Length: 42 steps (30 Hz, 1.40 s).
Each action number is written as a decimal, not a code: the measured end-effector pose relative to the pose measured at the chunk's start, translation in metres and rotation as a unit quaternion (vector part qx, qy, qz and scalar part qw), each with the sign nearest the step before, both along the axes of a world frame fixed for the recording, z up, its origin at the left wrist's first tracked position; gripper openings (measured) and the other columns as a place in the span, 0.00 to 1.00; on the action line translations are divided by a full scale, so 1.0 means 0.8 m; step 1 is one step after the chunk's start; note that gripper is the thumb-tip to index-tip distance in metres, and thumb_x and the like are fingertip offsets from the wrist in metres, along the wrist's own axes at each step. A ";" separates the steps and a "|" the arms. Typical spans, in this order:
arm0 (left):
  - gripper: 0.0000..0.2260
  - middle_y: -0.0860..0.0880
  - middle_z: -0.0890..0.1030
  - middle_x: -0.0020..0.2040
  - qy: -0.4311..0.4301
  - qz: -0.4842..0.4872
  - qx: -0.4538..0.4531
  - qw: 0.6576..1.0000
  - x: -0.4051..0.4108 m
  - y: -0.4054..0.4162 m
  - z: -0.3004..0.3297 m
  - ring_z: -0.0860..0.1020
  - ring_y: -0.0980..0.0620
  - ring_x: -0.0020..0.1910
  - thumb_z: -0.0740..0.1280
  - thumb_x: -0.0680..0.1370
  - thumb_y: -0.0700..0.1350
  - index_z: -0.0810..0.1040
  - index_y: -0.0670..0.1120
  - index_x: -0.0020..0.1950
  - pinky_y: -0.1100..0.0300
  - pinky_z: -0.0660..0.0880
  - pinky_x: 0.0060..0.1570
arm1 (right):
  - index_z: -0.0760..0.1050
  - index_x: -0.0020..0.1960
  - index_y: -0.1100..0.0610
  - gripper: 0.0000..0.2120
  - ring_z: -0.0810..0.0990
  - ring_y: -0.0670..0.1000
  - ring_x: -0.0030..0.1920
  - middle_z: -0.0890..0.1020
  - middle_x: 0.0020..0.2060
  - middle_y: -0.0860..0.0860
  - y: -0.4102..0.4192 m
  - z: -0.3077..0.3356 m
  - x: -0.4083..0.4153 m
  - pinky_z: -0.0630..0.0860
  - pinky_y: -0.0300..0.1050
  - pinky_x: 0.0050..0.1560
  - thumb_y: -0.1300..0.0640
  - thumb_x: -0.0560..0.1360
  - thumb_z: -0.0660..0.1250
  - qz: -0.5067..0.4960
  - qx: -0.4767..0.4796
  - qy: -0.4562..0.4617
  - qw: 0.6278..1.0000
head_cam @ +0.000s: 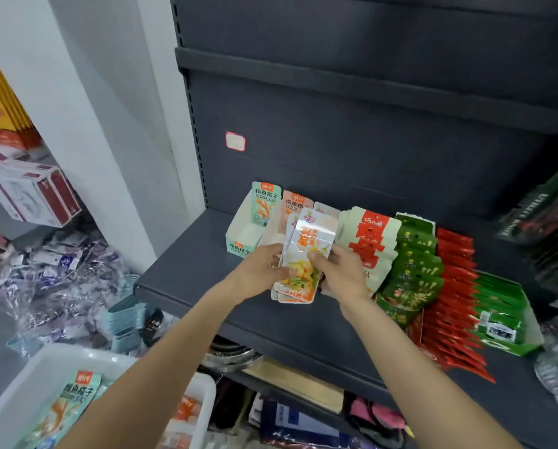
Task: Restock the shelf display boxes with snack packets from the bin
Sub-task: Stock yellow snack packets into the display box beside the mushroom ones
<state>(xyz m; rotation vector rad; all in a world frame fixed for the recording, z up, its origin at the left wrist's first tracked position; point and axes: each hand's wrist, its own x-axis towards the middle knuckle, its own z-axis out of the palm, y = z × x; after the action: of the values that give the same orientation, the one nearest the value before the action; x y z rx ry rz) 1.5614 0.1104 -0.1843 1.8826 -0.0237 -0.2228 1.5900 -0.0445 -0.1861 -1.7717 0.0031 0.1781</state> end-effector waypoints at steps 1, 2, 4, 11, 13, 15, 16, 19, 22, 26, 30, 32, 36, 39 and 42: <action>0.13 0.50 0.80 0.58 -0.001 -0.006 0.002 1.000 0.015 0.004 0.003 0.79 0.52 0.56 0.66 0.78 0.40 0.74 0.47 0.61 0.53 0.76 0.58 | 0.77 0.52 0.53 0.06 0.82 0.52 0.50 0.83 0.50 0.51 0.003 0.005 0.015 0.80 0.56 0.50 0.58 0.76 0.68 -0.007 -0.007 0.003 1.000; 0.13 0.51 0.79 0.58 -0.006 -0.016 -0.003 1.000 0.029 0.008 0.007 0.78 0.53 0.56 0.65 0.78 0.39 0.73 0.48 0.61 0.55 0.75 0.59 | 0.77 0.54 0.54 0.07 0.81 0.53 0.50 0.82 0.49 0.51 0.006 0.010 0.031 0.81 0.56 0.48 0.58 0.75 0.69 -0.015 -0.011 0.007 1.000; 0.14 0.52 0.79 0.58 -0.018 -0.034 -0.007 0.999 0.059 0.013 0.015 0.78 0.53 0.57 0.64 0.78 0.39 0.71 0.51 0.62 0.56 0.74 0.60 | 0.76 0.56 0.55 0.10 0.81 0.53 0.49 0.81 0.48 0.52 0.012 0.021 0.060 0.82 0.57 0.44 0.59 0.75 0.69 -0.027 -0.012 0.005 1.000; 0.15 0.48 0.80 0.57 -0.058 -0.046 0.040 0.996 0.138 0.029 0.023 0.80 0.51 0.55 0.68 0.76 0.42 0.72 0.47 0.61 0.48 0.77 0.57 | 0.69 0.59 0.51 0.22 0.78 0.47 0.52 0.79 0.51 0.47 0.013 0.051 0.128 0.77 0.47 0.53 0.60 0.70 0.74 -0.015 -0.098 -0.090 0.991; 0.13 0.48 0.80 0.57 -0.044 -0.076 0.049 0.995 0.151 0.032 0.021 0.80 0.51 0.55 0.68 0.76 0.41 0.72 0.49 0.59 0.48 0.77 0.56 | 0.68 0.64 0.48 0.25 0.79 0.46 0.53 0.80 0.52 0.47 0.002 0.061 0.141 0.75 0.44 0.54 0.61 0.72 0.72 -0.003 -0.114 -0.132 0.985; 0.12 0.49 0.80 0.57 -0.034 -0.091 0.061 0.993 0.162 0.031 0.019 0.80 0.52 0.54 0.68 0.76 0.40 0.72 0.50 0.58 0.49 0.77 0.56 | 0.74 0.59 0.49 0.16 0.82 0.49 0.49 0.83 0.46 0.48 -0.008 0.071 0.154 0.78 0.47 0.51 0.62 0.74 0.69 0.009 -0.094 -0.140 0.986; 0.12 0.50 0.80 0.57 -0.034 -0.092 0.062 0.993 0.167 0.030 0.017 0.80 0.52 0.54 0.68 0.76 0.40 0.72 0.50 0.58 0.50 0.77 0.56 | 0.77 0.53 0.50 0.11 0.83 0.50 0.48 0.84 0.43 0.49 -0.013 0.073 0.160 0.80 0.50 0.50 0.63 0.74 0.69 0.016 -0.093 -0.135 0.986; 0.13 0.50 0.80 0.57 -0.029 -0.085 0.062 0.994 0.179 0.022 0.014 0.80 0.53 0.53 0.68 0.76 0.41 0.72 0.49 0.60 0.51 0.78 0.55 | 0.79 0.45 0.50 0.07 0.84 0.50 0.45 0.85 0.42 0.50 -0.023 0.072 0.173 0.80 0.56 0.51 0.62 0.74 0.70 0.018 -0.122 -0.114 0.986; 0.14 0.49 0.80 0.57 -0.024 -0.074 0.054 0.995 0.193 0.012 0.008 0.80 0.53 0.53 0.68 0.76 0.41 0.71 0.47 0.59 0.53 0.78 0.54 | 0.80 0.43 0.53 0.05 0.84 0.51 0.44 0.85 0.41 0.52 -0.032 0.066 0.181 0.79 0.57 0.51 0.63 0.73 0.70 -0.014 -0.124 -0.111 0.986; 0.19 0.51 0.79 0.56 -0.049 -0.050 0.076 0.995 0.209 0.003 -0.002 0.77 0.54 0.55 0.73 0.72 0.44 0.71 0.47 0.61 0.58 0.77 0.55 | 0.80 0.45 0.56 0.03 0.83 0.48 0.43 0.84 0.40 0.50 -0.047 0.068 0.186 0.79 0.53 0.50 0.62 0.73 0.70 -0.062 -0.144 -0.131 0.979; 0.16 0.50 0.79 0.56 -0.091 0.003 0.170 0.981 0.216 0.015 -0.027 0.78 0.52 0.55 0.70 0.74 0.41 0.75 0.45 0.61 0.64 0.73 0.52 | 0.80 0.43 0.54 0.03 0.83 0.48 0.44 0.84 0.40 0.48 -0.063 0.065 0.195 0.80 0.53 0.49 0.61 0.74 0.69 -0.117 -0.109 -0.132 0.978; 0.15 0.49 0.78 0.59 -0.092 0.000 0.193 0.977 0.216 0.019 -0.041 0.77 0.50 0.57 0.69 0.75 0.41 0.75 0.45 0.61 0.63 0.72 0.54 | 0.79 0.43 0.53 0.04 0.83 0.48 0.44 0.84 0.41 0.48 -0.064 0.063 0.197 0.80 0.50 0.49 0.60 0.75 0.69 -0.139 -0.104 -0.142 0.975; 0.25 0.51 0.71 0.66 -0.066 -0.059 0.218 0.972 0.223 0.017 -0.060 0.68 0.50 0.66 0.74 0.70 0.52 0.73 0.51 0.65 0.52 0.68 0.66 | 0.80 0.46 0.53 0.02 0.82 0.45 0.43 0.83 0.40 0.46 -0.056 0.059 0.204 0.80 0.50 0.49 0.59 0.75 0.69 -0.168 -0.108 -0.155 0.968; 0.32 0.50 0.64 0.71 -0.076 -0.109 0.303 0.944 0.235 0.017 -0.069 0.57 0.46 0.72 0.74 0.67 0.58 0.68 0.57 0.69 0.43 0.57 0.71 | 0.79 0.46 0.53 0.02 0.83 0.47 0.43 0.83 0.40 0.47 -0.050 0.058 0.209 0.80 0.51 0.47 0.59 0.75 0.68 -0.179 -0.108 -0.160 0.965; 0.33 0.49 0.63 0.71 -0.075 -0.132 0.342 0.928 0.244 0.015 -0.069 0.61 0.46 0.71 0.73 0.69 0.56 0.64 0.58 0.71 0.45 0.58 0.71 | 0.78 0.44 0.52 0.04 0.81 0.46 0.44 0.82 0.39 0.46 -0.047 0.059 0.211 0.77 0.42 0.44 0.60 0.76 0.67 -0.173 -0.144 -0.186 0.956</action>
<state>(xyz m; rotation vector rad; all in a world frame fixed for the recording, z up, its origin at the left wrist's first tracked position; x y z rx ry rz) 1.7566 0.1226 -0.2398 2.5923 -0.3443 -0.2947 1.7587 -0.0824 -0.1388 -2.0385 0.0717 -0.4314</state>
